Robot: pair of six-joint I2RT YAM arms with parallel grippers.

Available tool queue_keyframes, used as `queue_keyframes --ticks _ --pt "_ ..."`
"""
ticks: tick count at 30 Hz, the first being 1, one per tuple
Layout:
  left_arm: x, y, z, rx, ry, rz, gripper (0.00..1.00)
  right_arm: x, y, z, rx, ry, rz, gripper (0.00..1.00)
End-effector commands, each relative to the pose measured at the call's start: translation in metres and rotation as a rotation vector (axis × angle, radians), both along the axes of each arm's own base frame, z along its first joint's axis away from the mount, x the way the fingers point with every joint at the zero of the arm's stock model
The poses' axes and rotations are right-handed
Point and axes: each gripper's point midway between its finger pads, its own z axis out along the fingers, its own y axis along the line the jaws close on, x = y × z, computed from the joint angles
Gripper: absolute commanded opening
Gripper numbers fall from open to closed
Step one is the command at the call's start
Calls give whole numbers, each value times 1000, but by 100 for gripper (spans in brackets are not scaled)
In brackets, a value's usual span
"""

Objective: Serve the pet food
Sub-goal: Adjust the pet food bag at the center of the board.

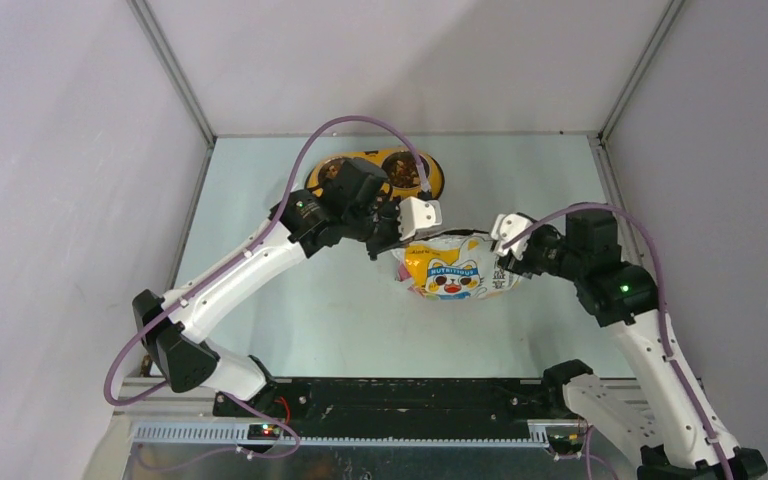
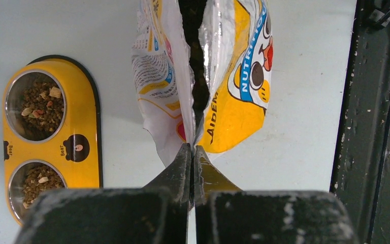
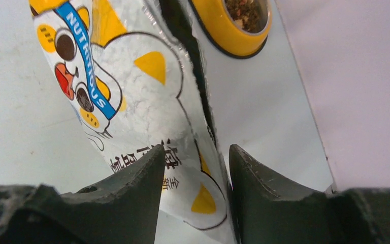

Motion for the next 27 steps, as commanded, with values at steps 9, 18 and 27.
queue_keyframes --ticks 9,18,27 --pt "-15 31 8 37 -72 -100 0 12 -13 2 -14 -162 -93 38" --pt "-35 46 0 15 -45 -193 36 9 -10 -15 -86 -123 -61 38" --pt "-35 43 -10 -61 -113 -187 60 25 -13 -17 -81 -147 -129 44"
